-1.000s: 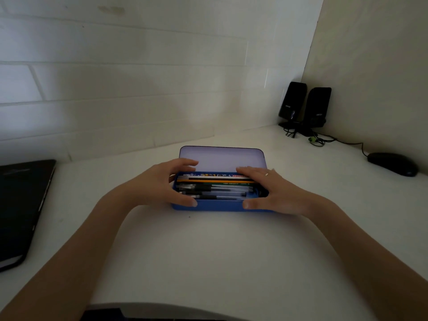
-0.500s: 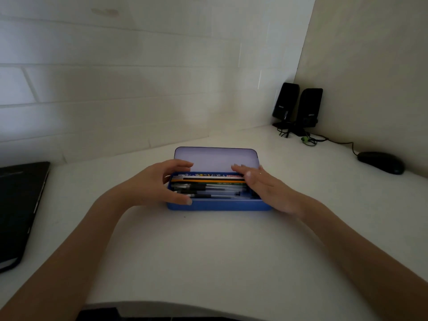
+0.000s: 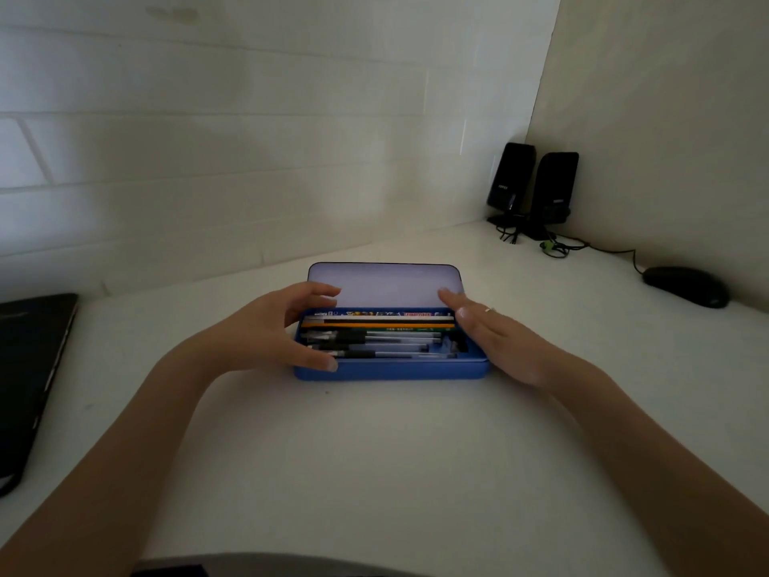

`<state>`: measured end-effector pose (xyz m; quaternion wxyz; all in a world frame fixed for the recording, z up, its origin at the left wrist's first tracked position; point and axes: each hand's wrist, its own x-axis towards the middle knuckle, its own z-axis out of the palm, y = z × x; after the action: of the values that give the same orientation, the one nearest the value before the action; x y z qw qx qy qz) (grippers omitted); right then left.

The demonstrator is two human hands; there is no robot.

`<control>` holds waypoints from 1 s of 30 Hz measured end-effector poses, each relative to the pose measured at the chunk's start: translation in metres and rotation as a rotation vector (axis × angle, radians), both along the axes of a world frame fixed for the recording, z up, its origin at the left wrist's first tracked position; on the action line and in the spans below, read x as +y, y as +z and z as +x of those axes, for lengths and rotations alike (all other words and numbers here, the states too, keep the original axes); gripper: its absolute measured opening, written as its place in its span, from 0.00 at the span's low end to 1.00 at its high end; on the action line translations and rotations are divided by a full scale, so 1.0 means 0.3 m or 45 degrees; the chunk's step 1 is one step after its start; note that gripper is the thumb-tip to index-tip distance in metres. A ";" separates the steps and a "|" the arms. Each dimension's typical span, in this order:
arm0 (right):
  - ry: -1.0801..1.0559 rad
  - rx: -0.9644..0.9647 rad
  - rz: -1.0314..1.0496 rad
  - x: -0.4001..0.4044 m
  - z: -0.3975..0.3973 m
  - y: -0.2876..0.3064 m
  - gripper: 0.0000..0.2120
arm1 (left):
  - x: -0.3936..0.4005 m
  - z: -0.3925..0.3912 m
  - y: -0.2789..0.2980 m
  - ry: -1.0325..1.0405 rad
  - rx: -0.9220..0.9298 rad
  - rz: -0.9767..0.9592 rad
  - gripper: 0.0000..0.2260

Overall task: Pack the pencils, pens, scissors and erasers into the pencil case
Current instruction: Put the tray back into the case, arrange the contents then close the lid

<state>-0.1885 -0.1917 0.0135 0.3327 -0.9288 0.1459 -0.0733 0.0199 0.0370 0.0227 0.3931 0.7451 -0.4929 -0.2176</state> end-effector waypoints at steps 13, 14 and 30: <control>0.024 0.126 -0.103 0.017 0.002 0.023 0.41 | 0.002 -0.025 0.020 0.061 -0.075 -0.038 0.39; 0.041 0.146 -0.153 0.017 0.000 0.029 0.44 | 0.001 -0.031 0.023 0.068 -0.087 -0.056 0.36; -0.181 -0.391 0.167 -0.115 -0.053 0.082 0.34 | -0.091 -0.153 0.029 0.289 -0.092 -0.363 0.34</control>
<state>-0.2043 -0.2262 0.0382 0.4048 -0.8704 0.1633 -0.2279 -0.0261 0.0097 0.0312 0.4988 0.7400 -0.4453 -0.0730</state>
